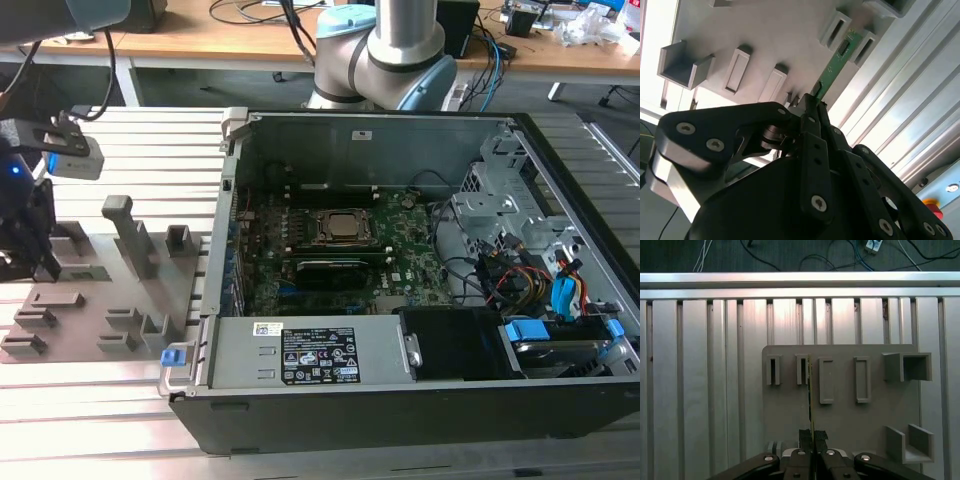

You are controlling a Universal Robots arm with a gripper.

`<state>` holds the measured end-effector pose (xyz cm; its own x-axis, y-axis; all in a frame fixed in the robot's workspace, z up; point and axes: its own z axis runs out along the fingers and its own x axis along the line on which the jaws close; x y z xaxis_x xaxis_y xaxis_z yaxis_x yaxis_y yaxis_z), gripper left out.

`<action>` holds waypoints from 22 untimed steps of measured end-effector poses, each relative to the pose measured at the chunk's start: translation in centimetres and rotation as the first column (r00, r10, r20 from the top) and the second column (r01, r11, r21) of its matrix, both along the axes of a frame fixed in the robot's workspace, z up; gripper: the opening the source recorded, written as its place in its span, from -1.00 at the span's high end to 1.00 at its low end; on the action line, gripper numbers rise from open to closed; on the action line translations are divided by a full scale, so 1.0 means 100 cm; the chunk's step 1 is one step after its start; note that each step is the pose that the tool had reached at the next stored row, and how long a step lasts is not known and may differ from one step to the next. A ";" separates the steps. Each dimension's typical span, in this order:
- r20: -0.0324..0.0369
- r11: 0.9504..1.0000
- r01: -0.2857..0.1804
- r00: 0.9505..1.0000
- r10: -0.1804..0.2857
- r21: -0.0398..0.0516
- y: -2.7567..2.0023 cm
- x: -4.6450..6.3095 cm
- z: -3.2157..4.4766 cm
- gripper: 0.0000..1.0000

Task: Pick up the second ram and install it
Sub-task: 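Pick up the second ram and move it above second insertion slot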

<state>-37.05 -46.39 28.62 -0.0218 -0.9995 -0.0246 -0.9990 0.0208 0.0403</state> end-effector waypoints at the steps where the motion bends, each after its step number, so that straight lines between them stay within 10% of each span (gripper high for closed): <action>1: 0.000 1.000 0.000 1.000 0.000 0.000 0.0001 0.000 0.0022 0.73; 22: 0.000 1.000 0.000 1.000 0.000 0.000 0.0016 0.000 0.0530 0.73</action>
